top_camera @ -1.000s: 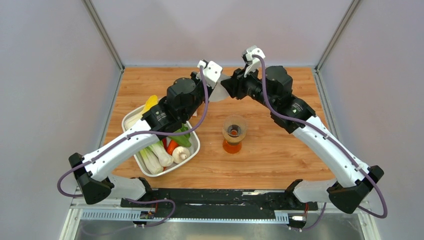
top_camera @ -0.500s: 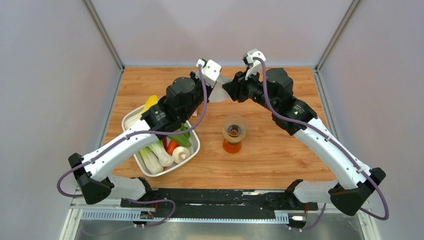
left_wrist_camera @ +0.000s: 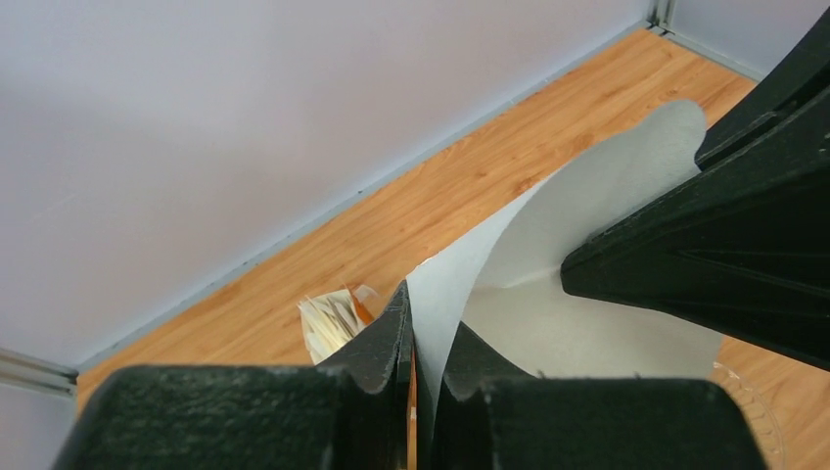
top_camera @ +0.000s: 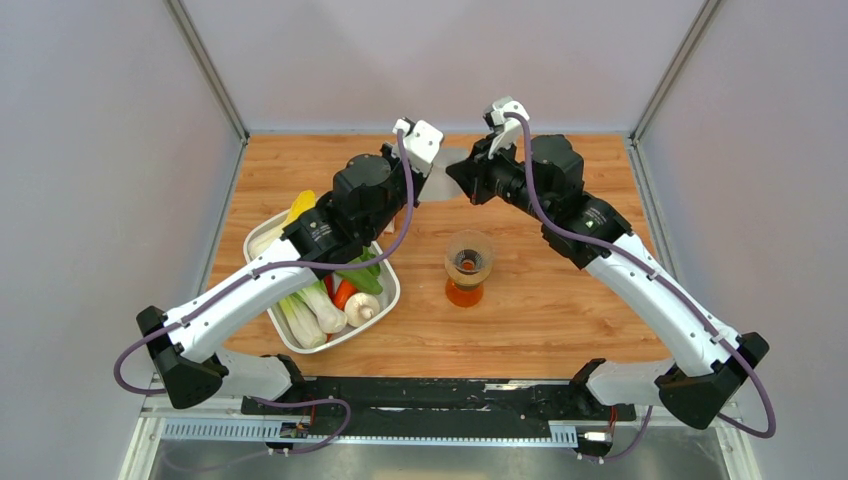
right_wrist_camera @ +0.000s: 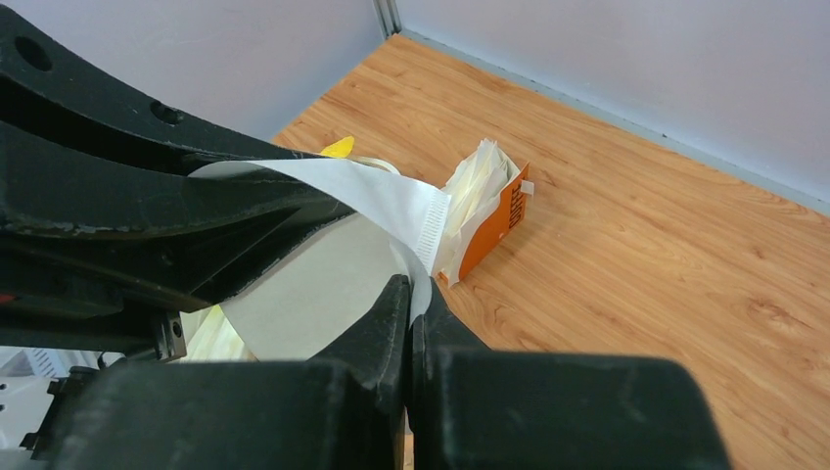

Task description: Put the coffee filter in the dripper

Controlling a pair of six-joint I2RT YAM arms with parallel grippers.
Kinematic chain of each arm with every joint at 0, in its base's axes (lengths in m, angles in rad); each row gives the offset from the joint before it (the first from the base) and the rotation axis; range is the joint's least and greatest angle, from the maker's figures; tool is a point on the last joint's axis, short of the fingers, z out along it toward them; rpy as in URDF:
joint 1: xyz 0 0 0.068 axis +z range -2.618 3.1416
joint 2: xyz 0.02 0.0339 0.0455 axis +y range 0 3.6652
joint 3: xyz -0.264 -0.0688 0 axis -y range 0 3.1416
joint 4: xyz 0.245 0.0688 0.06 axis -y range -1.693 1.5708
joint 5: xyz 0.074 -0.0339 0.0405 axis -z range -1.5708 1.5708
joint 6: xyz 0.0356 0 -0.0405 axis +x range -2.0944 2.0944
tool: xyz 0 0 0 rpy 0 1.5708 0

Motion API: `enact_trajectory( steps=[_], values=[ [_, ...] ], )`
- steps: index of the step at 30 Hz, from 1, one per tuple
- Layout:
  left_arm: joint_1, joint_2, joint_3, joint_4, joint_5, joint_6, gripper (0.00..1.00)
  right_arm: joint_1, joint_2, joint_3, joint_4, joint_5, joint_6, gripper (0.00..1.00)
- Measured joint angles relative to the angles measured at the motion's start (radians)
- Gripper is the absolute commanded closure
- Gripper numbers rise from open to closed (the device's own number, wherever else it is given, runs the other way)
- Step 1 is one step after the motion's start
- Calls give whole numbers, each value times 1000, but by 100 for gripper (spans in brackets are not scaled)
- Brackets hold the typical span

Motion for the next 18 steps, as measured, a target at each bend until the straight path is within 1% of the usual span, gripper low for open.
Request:
enact_trajectory(
  steps=[4, 5, 6, 7, 8, 9, 10, 11, 12, 13, 15, 18],
  values=[
    [0, 0, 3, -15, 28, -21, 76, 0, 2, 0, 0, -1, 0, 100],
    [0, 0, 5, -20, 40, -30, 72, 0, 4, 0, 0, -1, 0, 100],
    [0, 0, 6, -24, 48, -35, 69, 0, 6, 1, 0, -1, 0, 100],
    [0, 0, 10, -31, 59, -40, 62, 0, 6, 1, 0, 0, -1, 100],
    [1, 0, 13, -39, 69, -46, 58, 0, 7, 1, 0, 1, -4, 100],
    [1, 0, 18, -52, 83, -56, 52, 0, 7, 1, 0, 1, -6, 100],
    [1, -1, 21, -60, 99, -61, 48, -1, 7, 1, 0, 0, -11, 100],
    [1, -4, 21, -70, 117, -67, 40, -4, 6, 0, 0, -3, -16, 100],
    [1, -11, 21, -79, 139, -69, 37, -9, 3, -2, 0, -13, -24, 100],
    [2, -18, 21, -90, 171, -73, 35, -16, -2, -9, 2, -27, -32, 100],
    [6, -53, 13, -106, 260, -78, 34, -32, -18, -26, 1, -53, -46, 100],
    [24, -141, -4, -122, 433, -84, 33, -70, -54, -66, 1, -119, -75, 100]
  ],
)
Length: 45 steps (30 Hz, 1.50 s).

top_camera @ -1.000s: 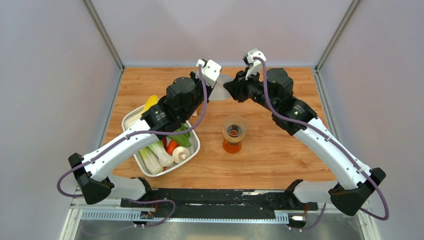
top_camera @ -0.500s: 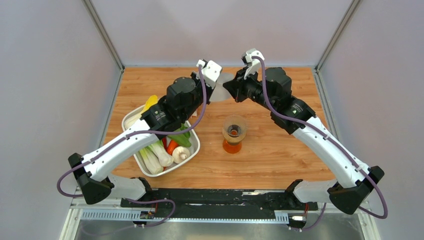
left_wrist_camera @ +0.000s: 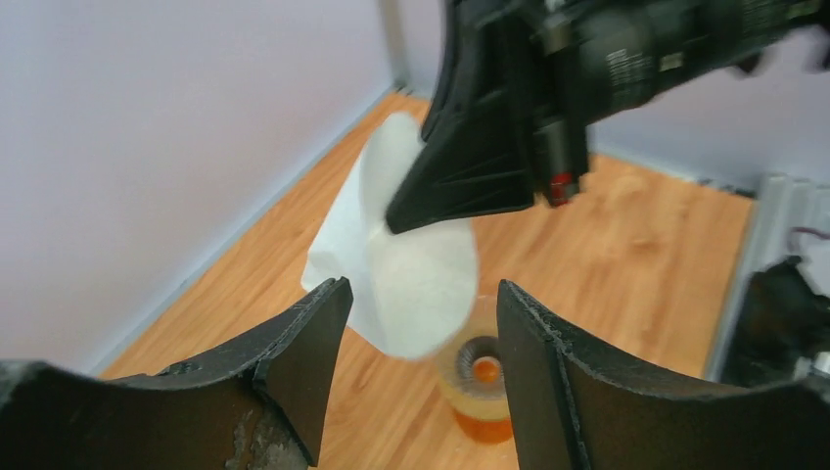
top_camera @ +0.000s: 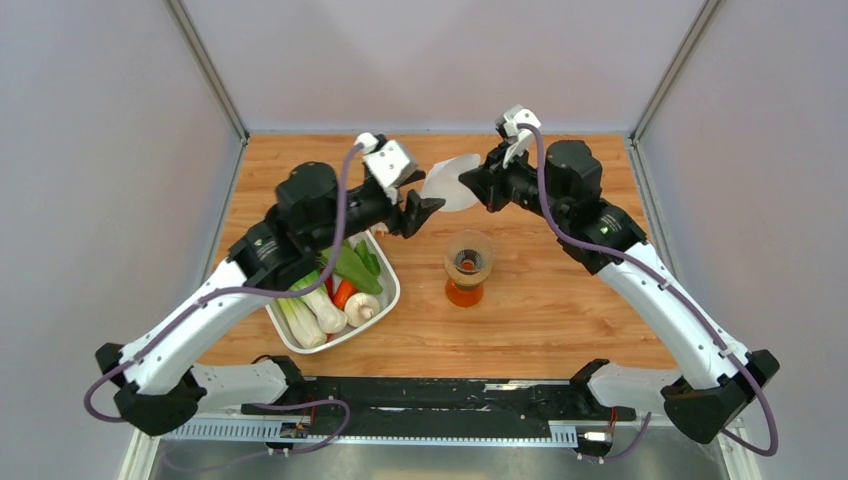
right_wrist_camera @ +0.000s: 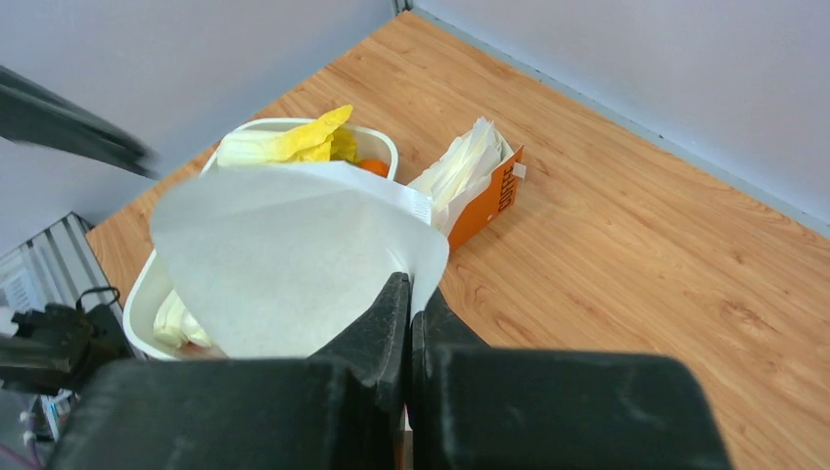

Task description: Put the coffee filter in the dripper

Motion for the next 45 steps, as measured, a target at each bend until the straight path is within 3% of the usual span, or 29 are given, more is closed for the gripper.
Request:
enact_trajectory(
  steps=[5, 10, 16, 23, 36, 40, 45],
  values=[
    [127, -146, 16, -15, 344, -31, 33, -74, -53, -53, 0, -146, -63, 100],
    [333, -142, 151, -150, 633, -15, 33, -154, -85, -70, 0, -364, -132, 100],
    [412, -17, 316, -581, 819, 313, 31, -175, -137, -75, 0, -697, -212, 100],
    [344, 124, 335, -799, 830, 470, 29, -168, -128, -74, -1, -899, -222, 100],
    [179, 152, 335, -751, 838, 396, 28, -118, -103, -55, -2, -954, -224, 100],
    [150, 165, 334, -726, 837, 364, 33, -109, -102, -49, -5, -954, -230, 100],
    [139, 166, 333, -698, 841, 327, 52, -103, -98, -42, -28, -953, -241, 100]
  ],
)
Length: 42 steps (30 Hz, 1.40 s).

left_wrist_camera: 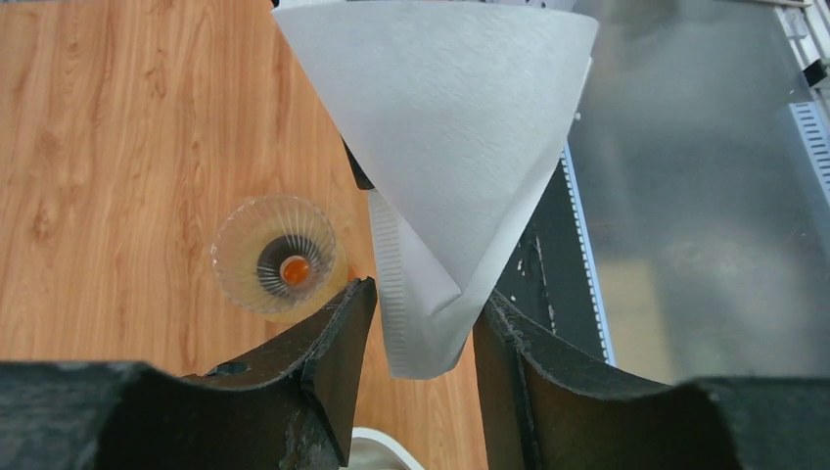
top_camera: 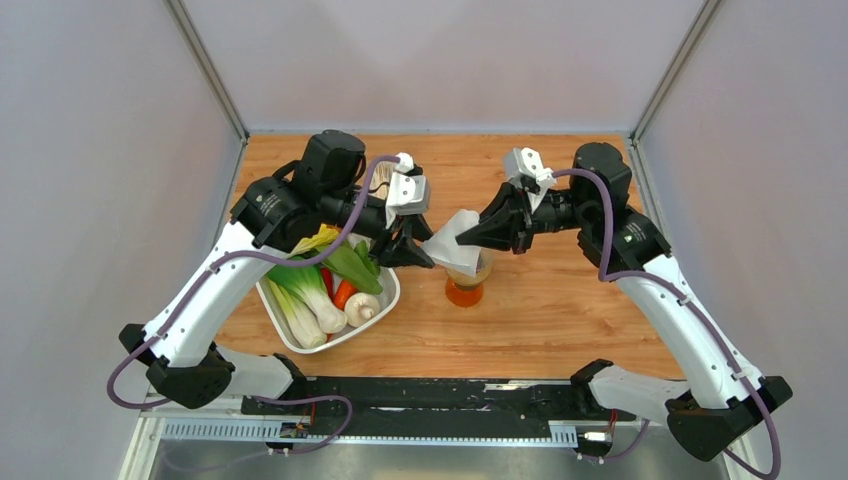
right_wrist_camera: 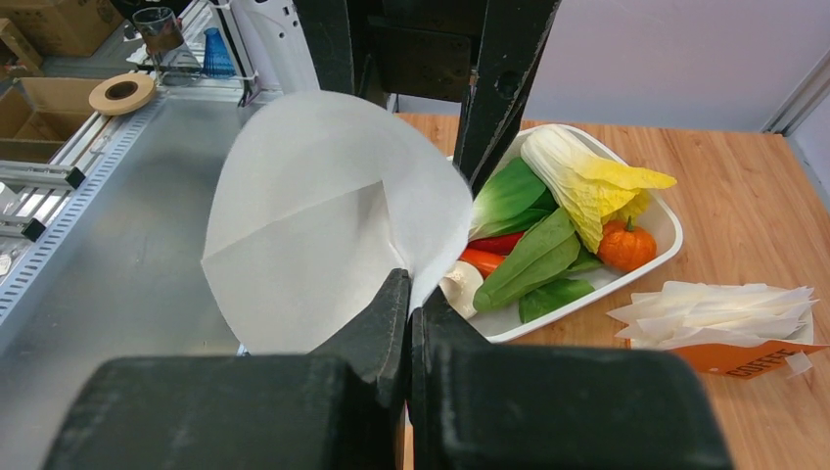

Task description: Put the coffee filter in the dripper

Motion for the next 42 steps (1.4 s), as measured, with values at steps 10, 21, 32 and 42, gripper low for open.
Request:
enact_trajectory(
  steps=[10, 21, 32, 42],
  values=[
    [0, -14, -76, 82, 2, -47, 87, 4, 24, 55, -31, 6, -2, 84],
    [15, -143, -245, 378, -22, -269, 100, -172, 68, 253, -30, 18, 121, 8],
    [207, -133, -371, 1018, -32, -901, 100, -252, -15, 170, 61, 85, 330, 0],
    [211, -36, -388, 1391, -79, -1283, 100, -224, 34, 21, 497, 242, 610, 1]
  ],
)
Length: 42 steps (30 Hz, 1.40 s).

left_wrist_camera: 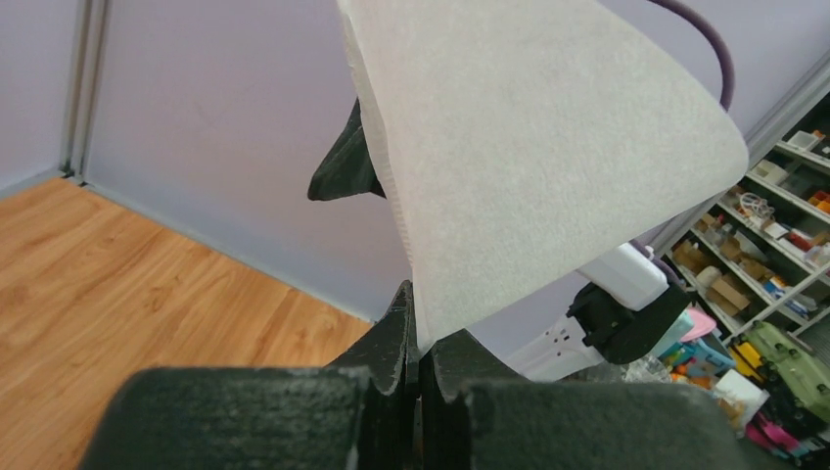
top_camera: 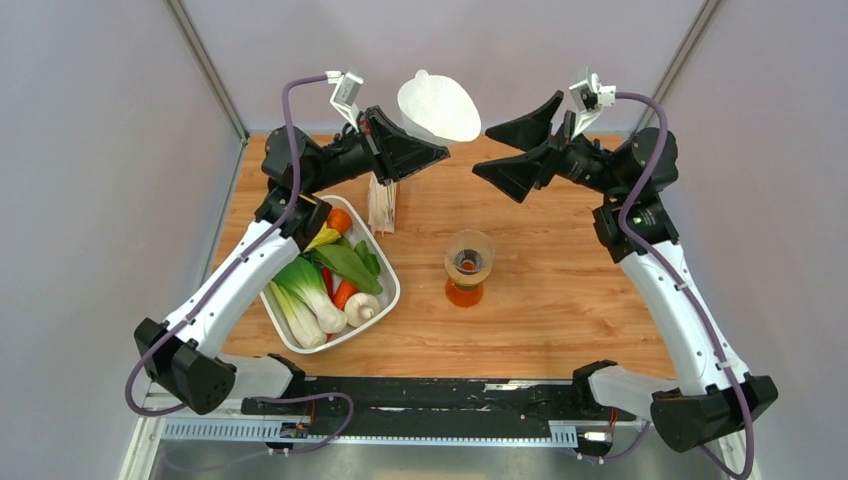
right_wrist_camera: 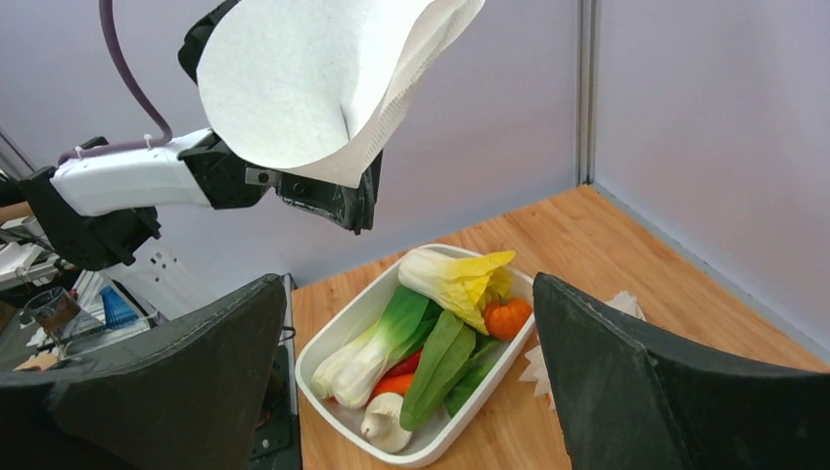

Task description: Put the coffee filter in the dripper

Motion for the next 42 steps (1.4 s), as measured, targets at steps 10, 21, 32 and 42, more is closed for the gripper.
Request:
enact_trajectory(
  steps=[10, 21, 32, 42],
  values=[
    [-4, 44, 0, 127, -31, -109, 100, 132, 62, -40, 290, 157, 80, 7],
    [-32, 63, 0, 177, -35, -134, 100, 229, 109, -40, 379, 312, 64, 48],
    [-38, 70, 0, 194, -58, -135, 100, 245, 123, -40, 423, 342, 68, 84],
    [-39, 70, -8, 203, -64, -136, 100, 240, 122, -40, 426, 358, 66, 92]
  ],
)
